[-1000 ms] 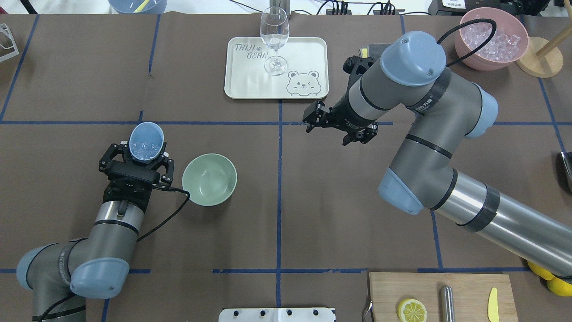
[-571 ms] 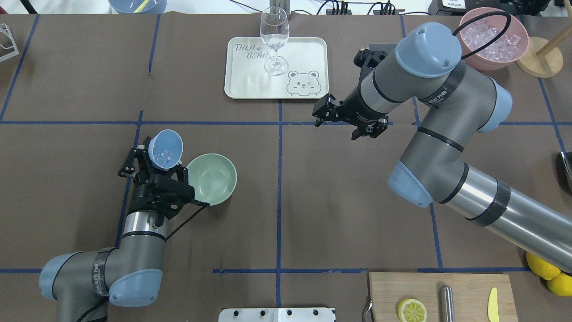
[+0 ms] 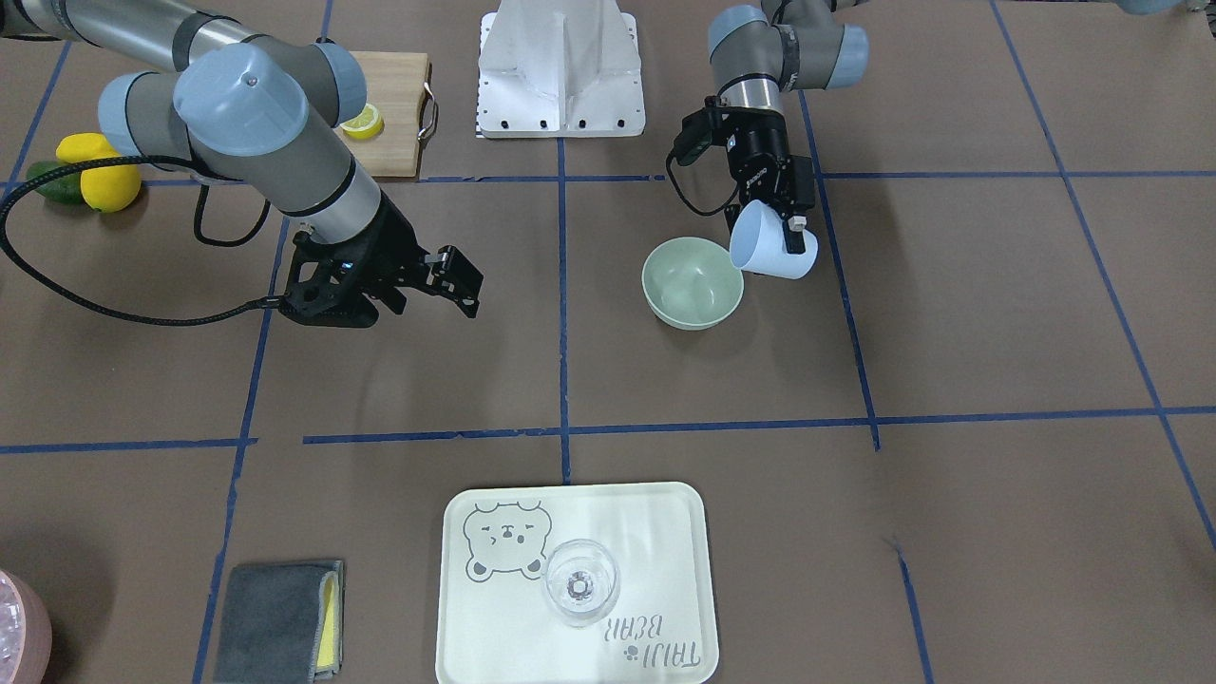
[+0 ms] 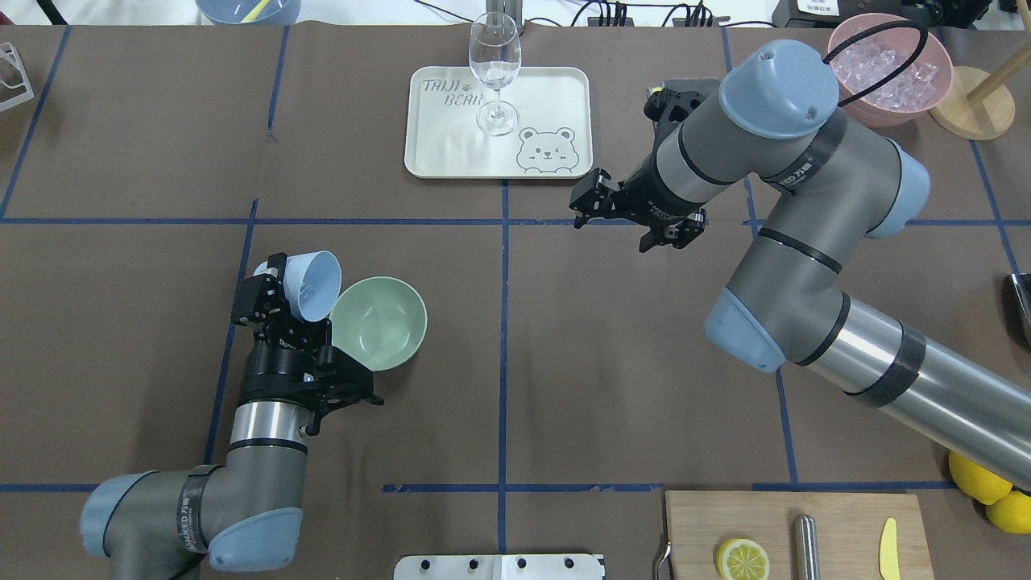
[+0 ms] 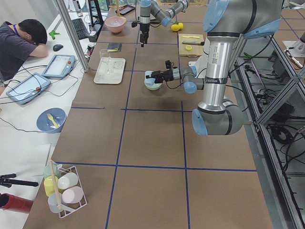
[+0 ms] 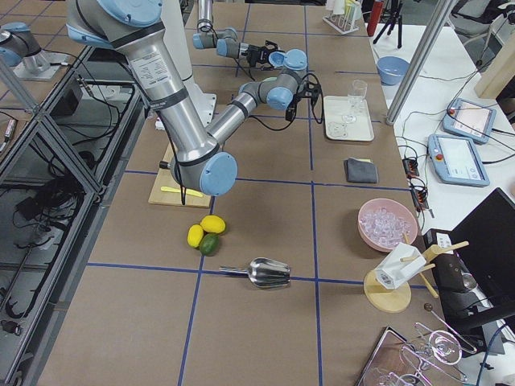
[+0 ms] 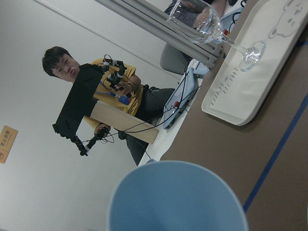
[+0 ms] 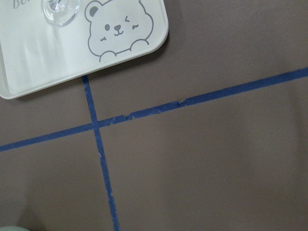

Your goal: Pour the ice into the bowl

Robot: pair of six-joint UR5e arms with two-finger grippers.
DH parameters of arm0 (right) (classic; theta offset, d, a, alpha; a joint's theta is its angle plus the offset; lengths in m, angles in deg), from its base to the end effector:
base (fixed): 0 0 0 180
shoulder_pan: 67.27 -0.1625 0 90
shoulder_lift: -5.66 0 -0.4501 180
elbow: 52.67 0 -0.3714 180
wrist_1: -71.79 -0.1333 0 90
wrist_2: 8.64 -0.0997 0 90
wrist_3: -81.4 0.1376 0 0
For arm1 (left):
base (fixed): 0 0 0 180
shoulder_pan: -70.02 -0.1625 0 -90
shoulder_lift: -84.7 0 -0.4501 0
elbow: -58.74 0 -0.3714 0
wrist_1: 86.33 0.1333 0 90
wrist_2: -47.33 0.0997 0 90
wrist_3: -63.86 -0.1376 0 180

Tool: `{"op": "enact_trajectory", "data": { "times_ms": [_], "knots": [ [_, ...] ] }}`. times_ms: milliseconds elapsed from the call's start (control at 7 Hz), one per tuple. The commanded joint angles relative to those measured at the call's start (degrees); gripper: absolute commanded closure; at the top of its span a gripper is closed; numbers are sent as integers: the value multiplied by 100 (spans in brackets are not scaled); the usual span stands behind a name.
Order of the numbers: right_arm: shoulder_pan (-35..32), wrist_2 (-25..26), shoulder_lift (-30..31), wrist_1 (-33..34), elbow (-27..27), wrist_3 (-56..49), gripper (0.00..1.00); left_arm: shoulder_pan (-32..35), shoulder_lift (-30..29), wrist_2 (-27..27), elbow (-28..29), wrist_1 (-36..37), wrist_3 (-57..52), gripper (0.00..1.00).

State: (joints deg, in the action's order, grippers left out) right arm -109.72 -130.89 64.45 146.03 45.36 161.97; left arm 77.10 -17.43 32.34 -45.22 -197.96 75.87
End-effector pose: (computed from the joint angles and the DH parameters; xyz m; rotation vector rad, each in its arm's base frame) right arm -0.4565 -0.4987 0.2976 -0.0578 -1.0659 0.2508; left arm 0.4848 -0.3285 0.3894 1.3791 -0.3078 0.4842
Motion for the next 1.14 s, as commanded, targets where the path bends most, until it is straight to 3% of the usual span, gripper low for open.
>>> {"op": "enact_trajectory", "data": {
  "times_ms": [0, 714, 1000],
  "knots": [
    [-9, 0, 28, -23, -4, -7, 0, -83, 0, 49, 24, 1, -1239, 100],
    [-9, -80, 19, -41, -4, -15, 0, -75, 8, 339, -72, 1, -4140, 100],
    [-18, -80, 71, -49, 14, -15, 0, -66, 8, 383, -55, 1, -4242, 100]
  ]
}}
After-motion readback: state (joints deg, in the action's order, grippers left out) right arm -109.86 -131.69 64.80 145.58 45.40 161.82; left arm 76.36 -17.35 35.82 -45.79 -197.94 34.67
